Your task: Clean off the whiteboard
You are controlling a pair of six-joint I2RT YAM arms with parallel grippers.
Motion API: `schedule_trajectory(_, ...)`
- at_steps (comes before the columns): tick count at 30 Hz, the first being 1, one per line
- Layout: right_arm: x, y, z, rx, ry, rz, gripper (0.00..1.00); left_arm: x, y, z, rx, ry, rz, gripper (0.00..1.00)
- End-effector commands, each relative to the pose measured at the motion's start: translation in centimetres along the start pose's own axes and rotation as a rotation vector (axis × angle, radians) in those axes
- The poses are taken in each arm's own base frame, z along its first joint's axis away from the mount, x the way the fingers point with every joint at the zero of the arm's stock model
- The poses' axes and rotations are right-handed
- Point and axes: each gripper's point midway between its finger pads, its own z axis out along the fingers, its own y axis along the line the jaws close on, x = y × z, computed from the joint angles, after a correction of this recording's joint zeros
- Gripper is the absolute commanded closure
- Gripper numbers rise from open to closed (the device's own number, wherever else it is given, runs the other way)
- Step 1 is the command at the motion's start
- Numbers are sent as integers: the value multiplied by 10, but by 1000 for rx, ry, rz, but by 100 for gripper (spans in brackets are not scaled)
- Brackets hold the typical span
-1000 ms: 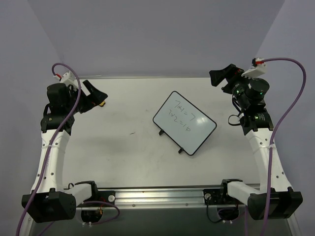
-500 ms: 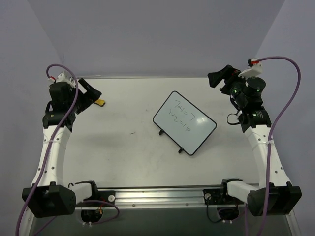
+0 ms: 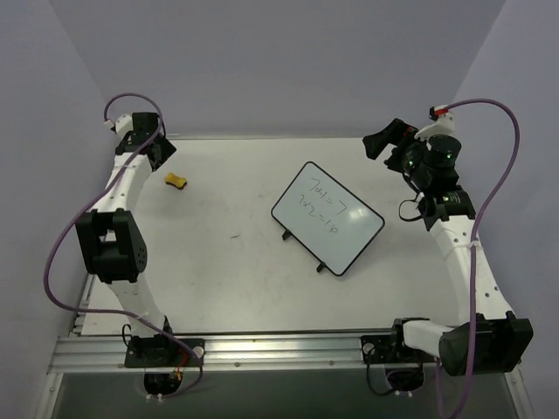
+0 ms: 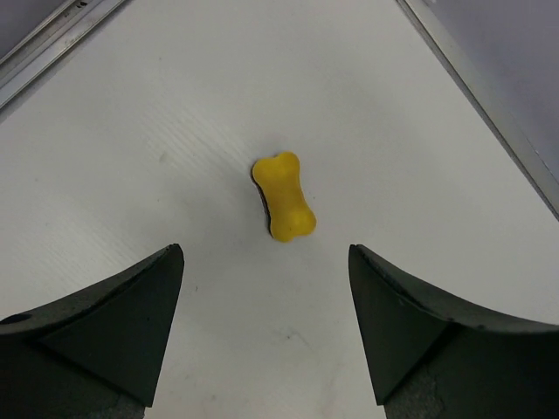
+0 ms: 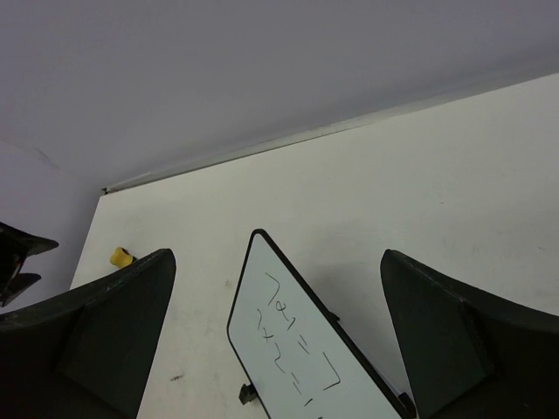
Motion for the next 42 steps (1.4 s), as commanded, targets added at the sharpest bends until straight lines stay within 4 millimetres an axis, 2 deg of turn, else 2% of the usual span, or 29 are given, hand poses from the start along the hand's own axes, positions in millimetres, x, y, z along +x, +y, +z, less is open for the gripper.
schedule_trajectory(1,-21,12,-6,-20,-58,-21,0,-11,5,25,-132,-46,9,15)
schedule_trajectory(3,-23,16,-6,-35,-55,-22,0,-4,-1,36,-145,-31,27,18)
schedule_trajectory(4,-22,17,-5,-37,-50,-22,0,8,-12,44,-150,-14,53,19)
schedule_trajectory(7,-23,17,-5,-37,-47,-31,0,25,-17,59,-191,2,97,21)
schedule_trajectory(8,-23,17,-4,-35,-46,-32,0,22,-24,59,-183,-10,96,21)
schedule_trajectory(10,-22,16,-4,-33,-46,-32,0,33,-27,68,-187,10,105,22)
schedule_trajectory(12,-21,16,-4,-35,-50,-33,0,35,-31,71,-184,18,93,22)
schedule_trajectory(13,-20,14,-4,-31,-49,-30,0,44,-27,77,-203,40,88,23)
schedule_trajectory(15,-18,13,-2,-29,-45,-31,0,45,-30,79,-206,45,70,24)
schedule_trajectory(22,-10,8,4,-22,-22,-30,0,66,-18,89,-251,81,57,28)
schedule_trajectory(31,-6,7,6,-22,-9,-25,0,76,-5,100,-271,114,39,30)
schedule_trajectory(38,-6,6,5,-19,-9,-24,0,80,-6,105,-265,125,29,34)
schedule_trajectory(42,-5,6,5,-17,-6,-23,0,90,-4,110,-273,149,20,34)
